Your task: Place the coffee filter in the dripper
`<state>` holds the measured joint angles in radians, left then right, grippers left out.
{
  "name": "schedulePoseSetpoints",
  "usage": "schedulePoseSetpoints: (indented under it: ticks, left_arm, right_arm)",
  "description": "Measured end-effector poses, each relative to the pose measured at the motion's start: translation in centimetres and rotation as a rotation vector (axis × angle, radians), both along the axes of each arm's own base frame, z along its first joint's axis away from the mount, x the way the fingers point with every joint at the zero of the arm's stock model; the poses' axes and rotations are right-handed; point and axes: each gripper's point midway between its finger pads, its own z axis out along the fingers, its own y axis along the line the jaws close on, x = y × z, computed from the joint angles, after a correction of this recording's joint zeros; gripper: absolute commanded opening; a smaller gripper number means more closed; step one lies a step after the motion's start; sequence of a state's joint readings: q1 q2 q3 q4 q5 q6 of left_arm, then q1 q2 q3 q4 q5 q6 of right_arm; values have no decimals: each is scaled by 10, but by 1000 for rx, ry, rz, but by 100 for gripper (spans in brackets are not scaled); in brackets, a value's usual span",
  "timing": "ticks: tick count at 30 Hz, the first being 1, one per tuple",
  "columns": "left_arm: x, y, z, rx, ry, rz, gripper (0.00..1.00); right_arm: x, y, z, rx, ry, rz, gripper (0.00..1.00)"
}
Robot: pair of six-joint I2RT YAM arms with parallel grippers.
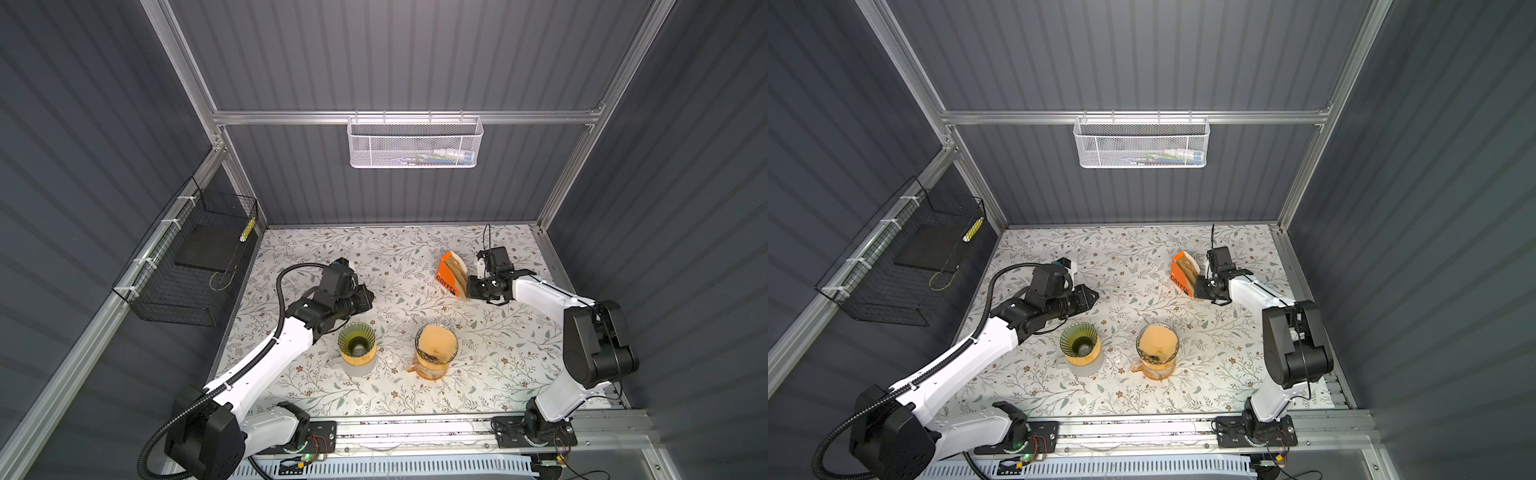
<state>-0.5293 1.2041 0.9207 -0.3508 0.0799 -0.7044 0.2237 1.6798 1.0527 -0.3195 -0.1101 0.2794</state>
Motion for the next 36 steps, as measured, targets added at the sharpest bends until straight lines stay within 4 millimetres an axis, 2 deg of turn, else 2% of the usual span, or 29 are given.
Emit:
schedulePoseSetpoints:
  ticks: [12, 13, 17, 21, 31, 36]
  left_arm:
    - [0, 0, 0, 0, 0, 0, 23]
    - [0, 0, 0, 0, 0, -1, 23]
    - [0, 0, 0, 0, 0, -1, 23]
    - [0, 0, 0, 0, 0, -1, 23]
    - [0, 0, 1, -2, -4, 0, 23]
    - [0, 0, 1, -2, -4, 0, 23]
  right_arm:
    - [-15, 4, -8, -49, 32, 14, 1]
    - [-15, 4, -8, -49, 32, 14, 7]
    - [-15, 4, -6, -44, 30, 11, 18]
    - [-16, 5, -3, -34, 30, 12, 23]
    - [4, 15, 36, 26, -62, 17, 27]
    - [16, 15, 47, 58, -90, 8, 27]
